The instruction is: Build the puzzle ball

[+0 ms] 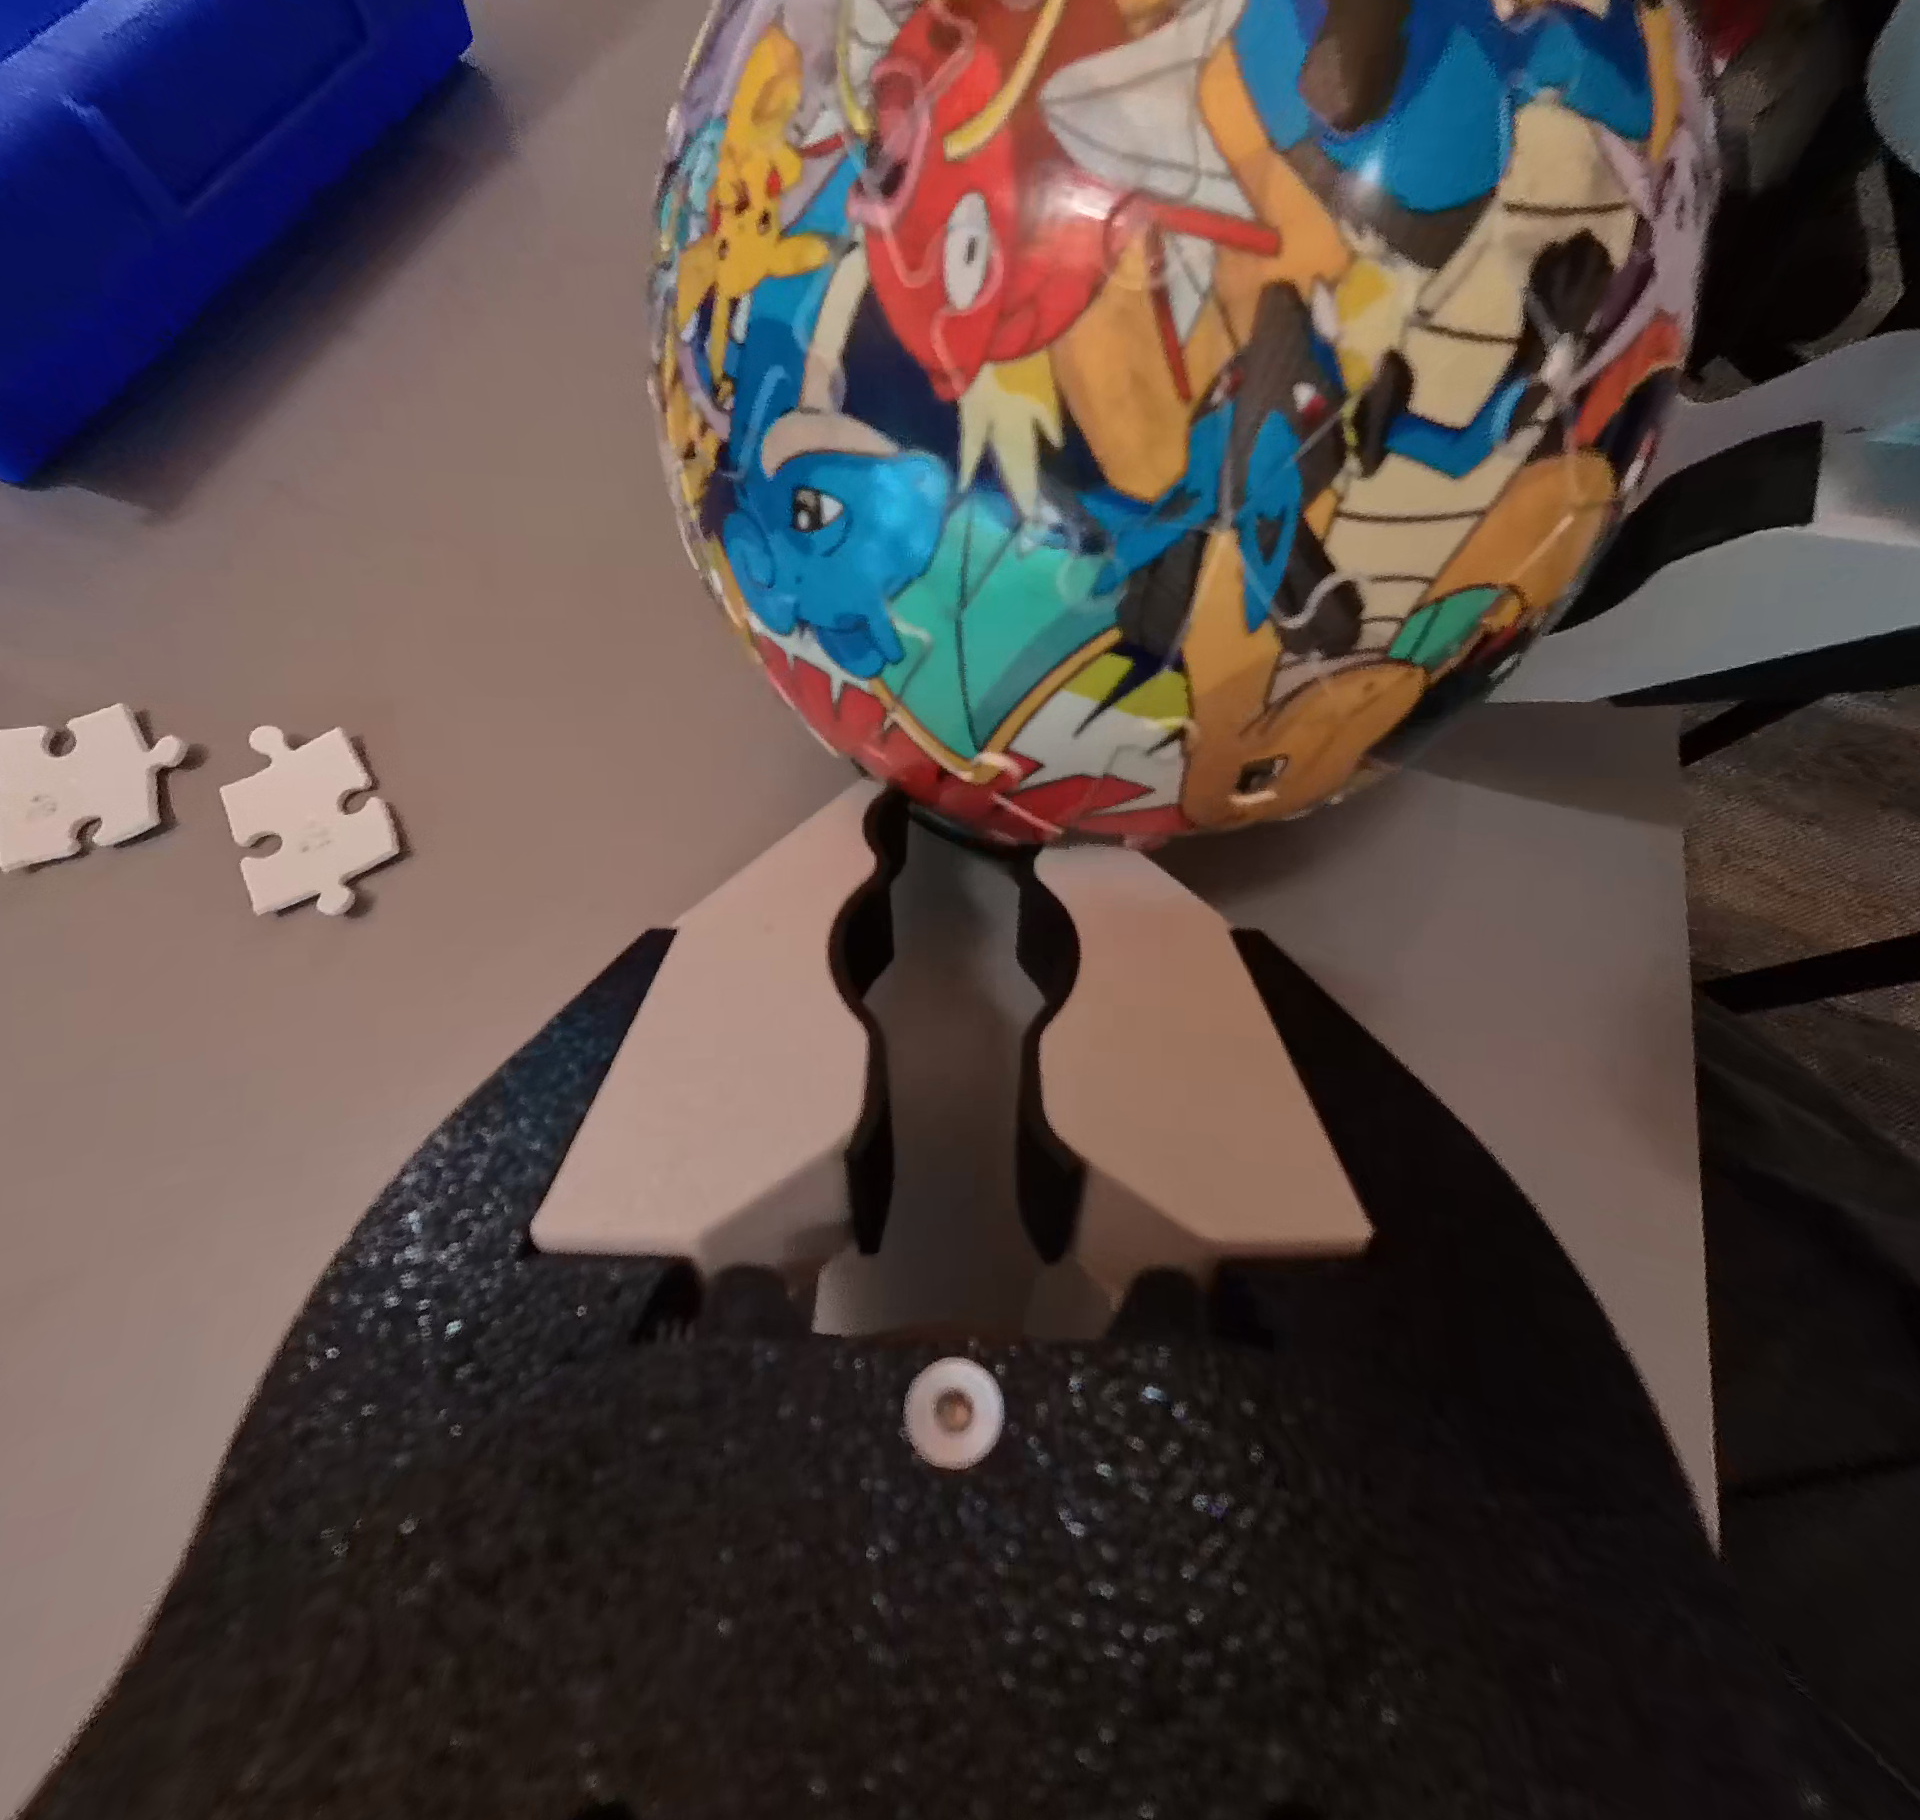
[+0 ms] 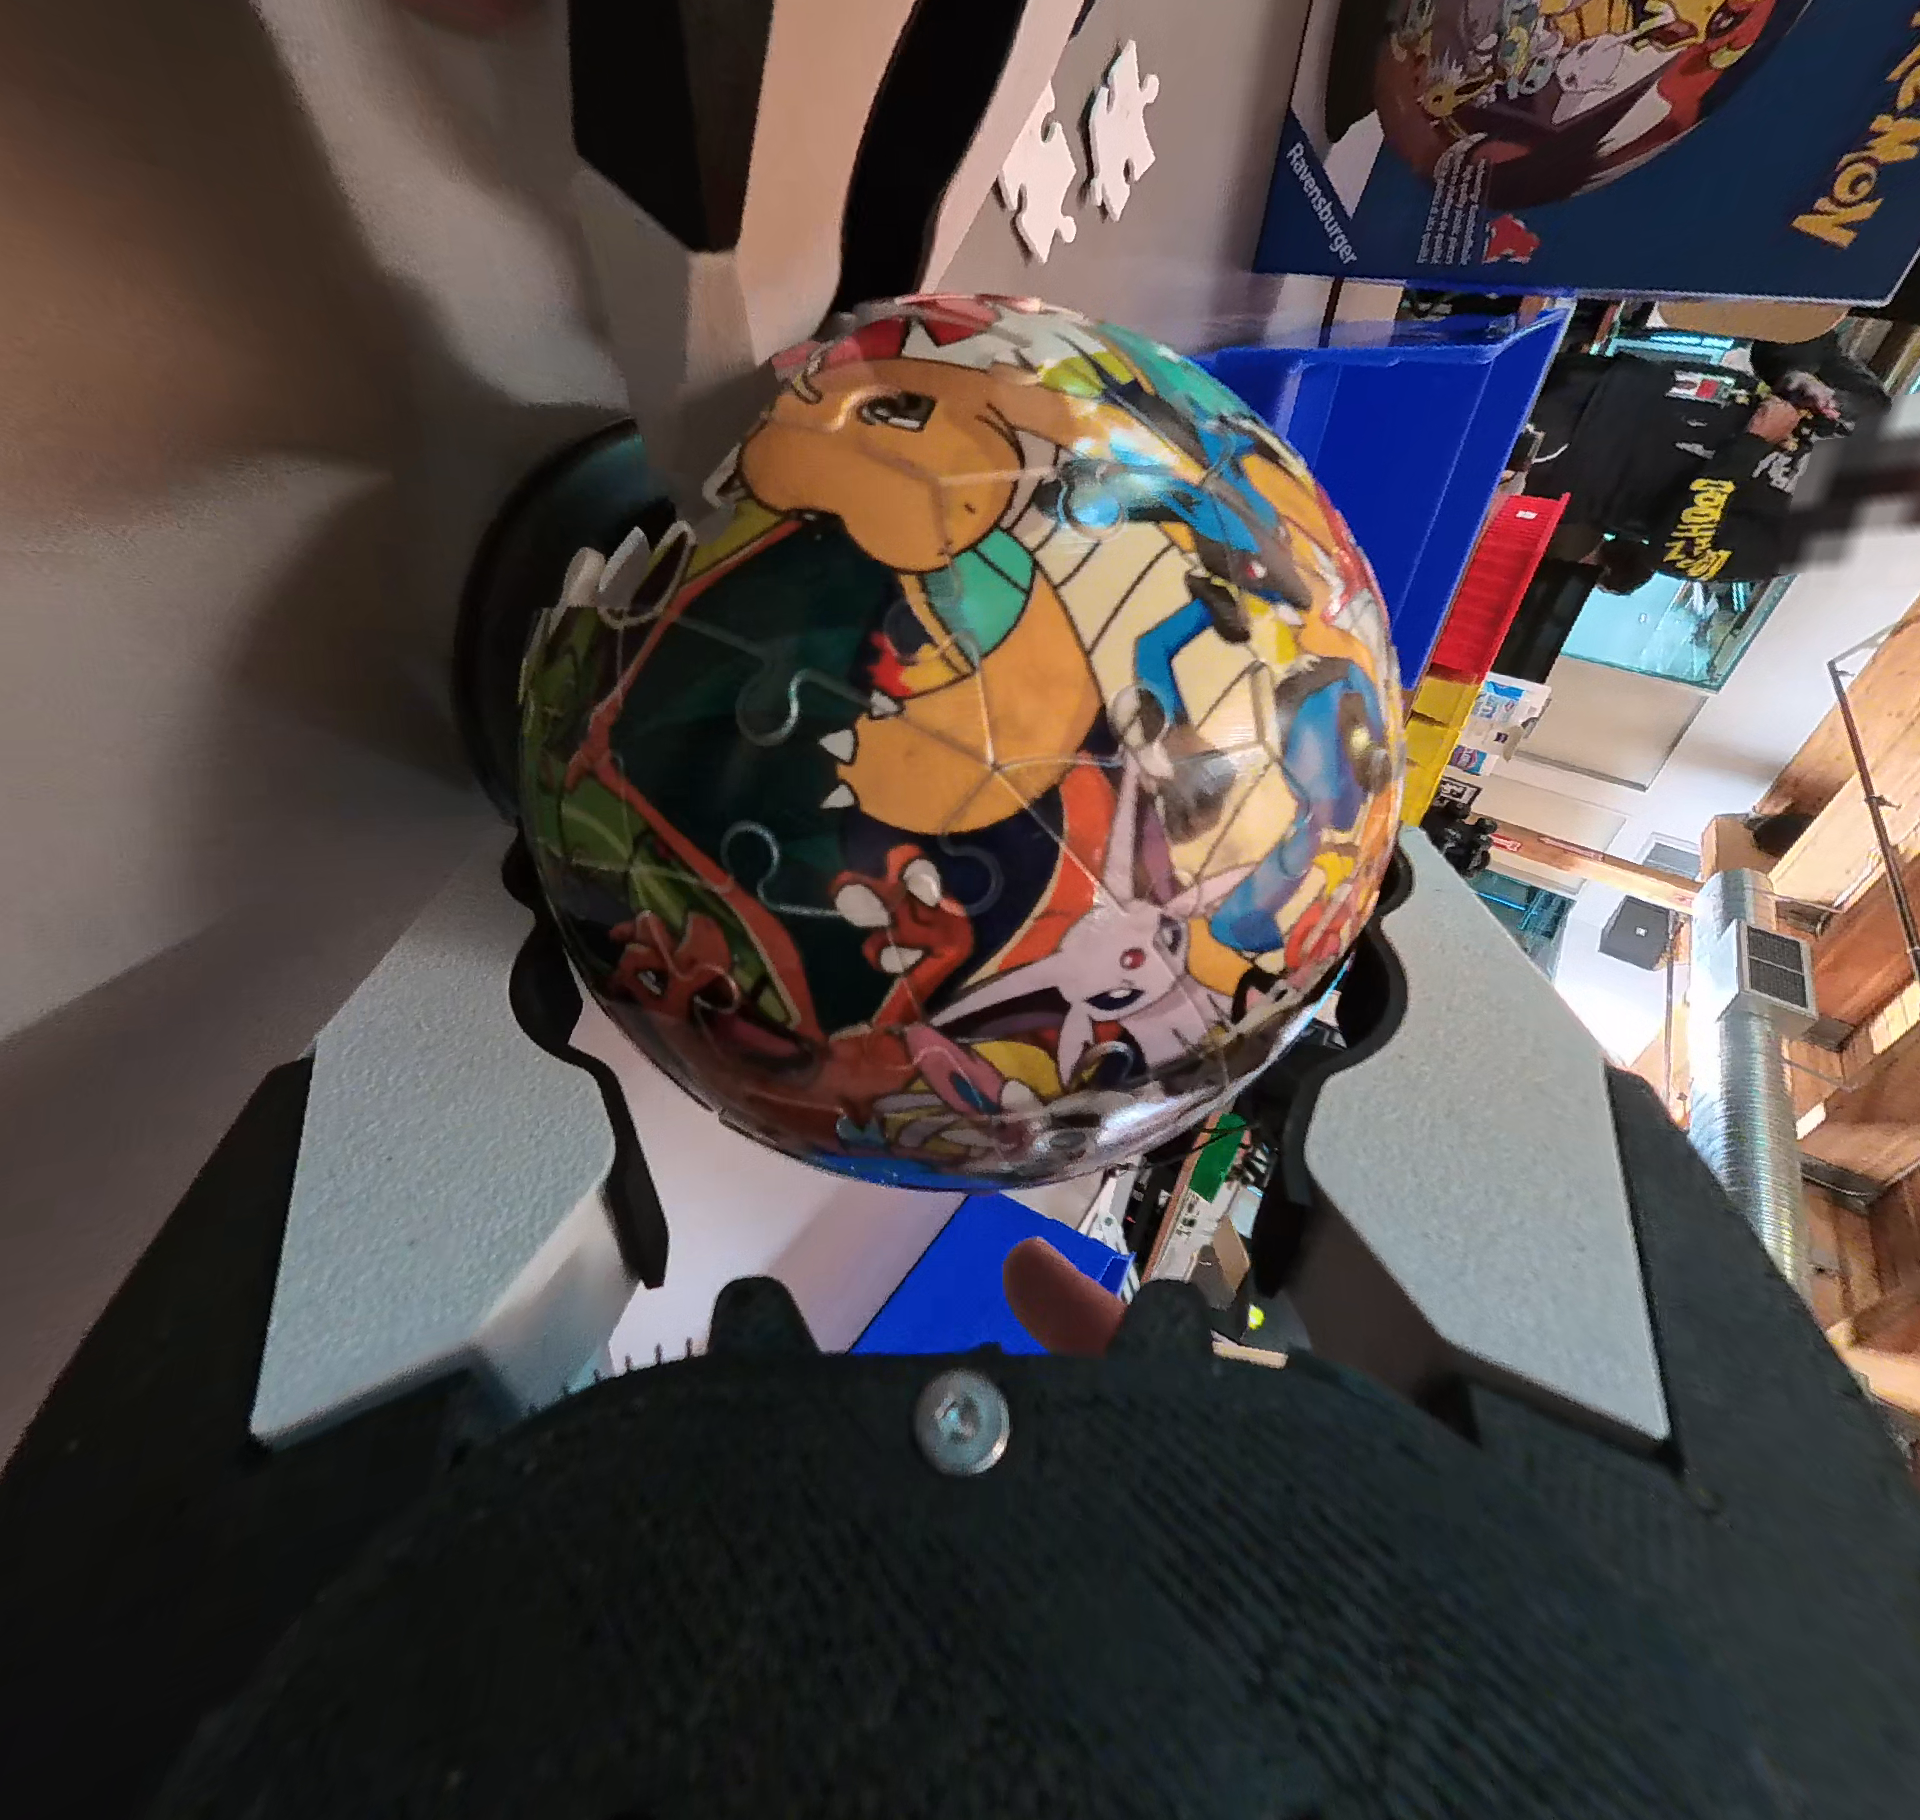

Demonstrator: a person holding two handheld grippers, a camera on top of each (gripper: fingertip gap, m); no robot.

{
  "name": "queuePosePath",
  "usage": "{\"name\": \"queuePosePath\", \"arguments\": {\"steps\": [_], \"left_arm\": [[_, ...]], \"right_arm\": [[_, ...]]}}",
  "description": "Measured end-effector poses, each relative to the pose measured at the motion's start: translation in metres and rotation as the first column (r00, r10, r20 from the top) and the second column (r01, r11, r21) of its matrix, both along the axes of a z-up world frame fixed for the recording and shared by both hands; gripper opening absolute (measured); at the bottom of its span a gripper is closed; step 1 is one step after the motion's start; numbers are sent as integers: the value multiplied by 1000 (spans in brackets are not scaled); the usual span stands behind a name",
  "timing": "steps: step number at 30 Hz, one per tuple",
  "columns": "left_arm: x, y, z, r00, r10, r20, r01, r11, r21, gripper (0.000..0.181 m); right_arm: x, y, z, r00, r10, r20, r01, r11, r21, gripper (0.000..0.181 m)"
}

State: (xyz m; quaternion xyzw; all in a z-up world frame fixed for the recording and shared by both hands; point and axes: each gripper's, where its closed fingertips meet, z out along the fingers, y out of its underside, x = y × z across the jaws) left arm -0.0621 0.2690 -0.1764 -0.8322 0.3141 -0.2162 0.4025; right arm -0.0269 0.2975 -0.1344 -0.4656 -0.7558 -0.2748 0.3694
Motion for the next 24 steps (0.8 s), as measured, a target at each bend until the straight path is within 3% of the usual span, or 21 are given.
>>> {"name": "queuePosePath", "arguments": {"steps": [6, 12, 17, 18, 24], "left_arm": [[-3, -6, 0, 999, -32, 23, 32, 999, -28, 15], [-12, -2, -3, 1000, 6, 21, -5, 999, -51, 28], [-14, 4, -3, 997, 63, 40, -60, 996, -72, 47], [-15, 5, -4, 997, 70, 30, -68, 996, -65, 58], [-21, 10, -2, 987, 127, -102, -119, 990, 78, 88]], "right_arm": [[2, 1, 0, 1000, -10, 6, 10, 1000, -8, 147], [1, 0, 0, 999, -15, -28, 15, 1000, -19, 147], [1, 0, 0, 999, -22, -47, 21, 999, -27, 147], [2, 1, 0, 999, -29, -43, 27, 999, -27, 147], [4, 3, -2, 995, -69, -78, 63, 994, -85, 147]]}}
